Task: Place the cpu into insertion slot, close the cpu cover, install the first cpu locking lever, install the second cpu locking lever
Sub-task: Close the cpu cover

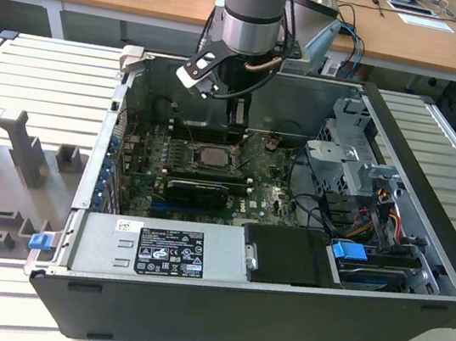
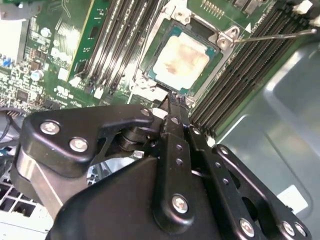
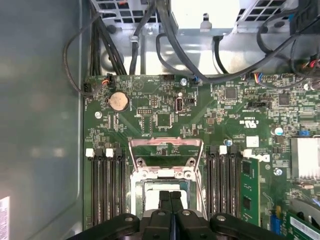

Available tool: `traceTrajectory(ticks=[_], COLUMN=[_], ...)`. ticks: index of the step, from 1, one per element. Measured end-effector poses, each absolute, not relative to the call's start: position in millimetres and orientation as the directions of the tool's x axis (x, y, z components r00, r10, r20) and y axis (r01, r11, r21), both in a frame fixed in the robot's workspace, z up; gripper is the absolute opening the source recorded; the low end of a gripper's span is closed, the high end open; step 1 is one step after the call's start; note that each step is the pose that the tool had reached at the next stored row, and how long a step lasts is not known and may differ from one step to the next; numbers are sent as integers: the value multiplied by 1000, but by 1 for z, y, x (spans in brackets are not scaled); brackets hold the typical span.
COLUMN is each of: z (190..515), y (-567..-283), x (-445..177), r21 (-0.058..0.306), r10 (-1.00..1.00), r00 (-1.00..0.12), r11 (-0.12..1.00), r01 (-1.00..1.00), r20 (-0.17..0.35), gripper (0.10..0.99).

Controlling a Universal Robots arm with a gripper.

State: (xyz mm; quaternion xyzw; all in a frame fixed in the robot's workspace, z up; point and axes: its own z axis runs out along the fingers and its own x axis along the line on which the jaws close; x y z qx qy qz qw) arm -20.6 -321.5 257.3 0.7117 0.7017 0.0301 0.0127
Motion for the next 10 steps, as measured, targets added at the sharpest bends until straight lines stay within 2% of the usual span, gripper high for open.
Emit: traceTrajectory(ticks=[10], z=[276], y=[-321], x=[-14], r21=[60], r10=[1000], r00=[13], r11=[-15], r01=[998], r20=[25], gripper=[106])
